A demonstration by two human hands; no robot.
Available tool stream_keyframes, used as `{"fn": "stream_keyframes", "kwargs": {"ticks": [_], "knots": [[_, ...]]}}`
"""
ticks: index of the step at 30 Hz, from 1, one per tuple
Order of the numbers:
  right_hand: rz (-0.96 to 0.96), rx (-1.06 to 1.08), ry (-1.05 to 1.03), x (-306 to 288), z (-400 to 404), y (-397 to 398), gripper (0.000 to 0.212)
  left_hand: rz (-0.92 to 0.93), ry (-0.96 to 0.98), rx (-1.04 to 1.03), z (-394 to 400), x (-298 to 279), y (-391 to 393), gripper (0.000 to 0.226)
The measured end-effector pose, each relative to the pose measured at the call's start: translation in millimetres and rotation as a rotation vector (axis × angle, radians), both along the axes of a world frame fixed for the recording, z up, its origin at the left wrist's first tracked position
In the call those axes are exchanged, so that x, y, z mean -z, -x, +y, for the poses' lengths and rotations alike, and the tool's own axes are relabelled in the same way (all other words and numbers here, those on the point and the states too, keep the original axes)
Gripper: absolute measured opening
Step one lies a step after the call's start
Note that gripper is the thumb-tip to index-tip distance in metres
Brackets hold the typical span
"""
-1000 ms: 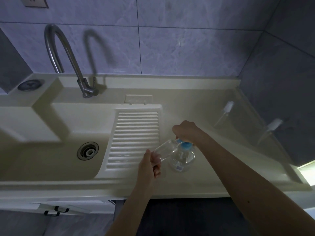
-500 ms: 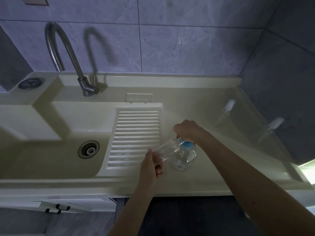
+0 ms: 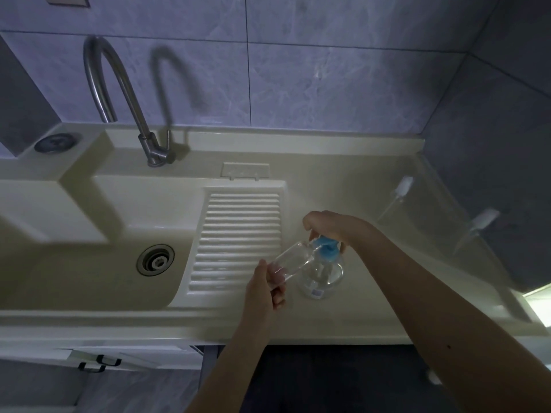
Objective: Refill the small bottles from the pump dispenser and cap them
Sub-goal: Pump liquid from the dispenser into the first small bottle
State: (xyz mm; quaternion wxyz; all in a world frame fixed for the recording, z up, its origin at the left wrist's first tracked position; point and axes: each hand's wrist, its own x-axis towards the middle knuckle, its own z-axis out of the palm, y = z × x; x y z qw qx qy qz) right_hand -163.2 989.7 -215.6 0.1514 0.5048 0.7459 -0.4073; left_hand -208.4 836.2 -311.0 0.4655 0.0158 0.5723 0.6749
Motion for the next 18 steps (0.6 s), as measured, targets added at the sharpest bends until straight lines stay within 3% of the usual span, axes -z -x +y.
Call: {"fn": "stream_keyframes", "kwargs": {"ticks": [9,18], "knots": [[0.037,0.032,-0.162,17,-1,1,0.036,0.012,0.008,-0.014,0,2,-3,0.042],[0.039,0.061,-0.145,15,-1,2,0.039,0.005,0.002,-0.025,-1,4,-4,0.042]]}}
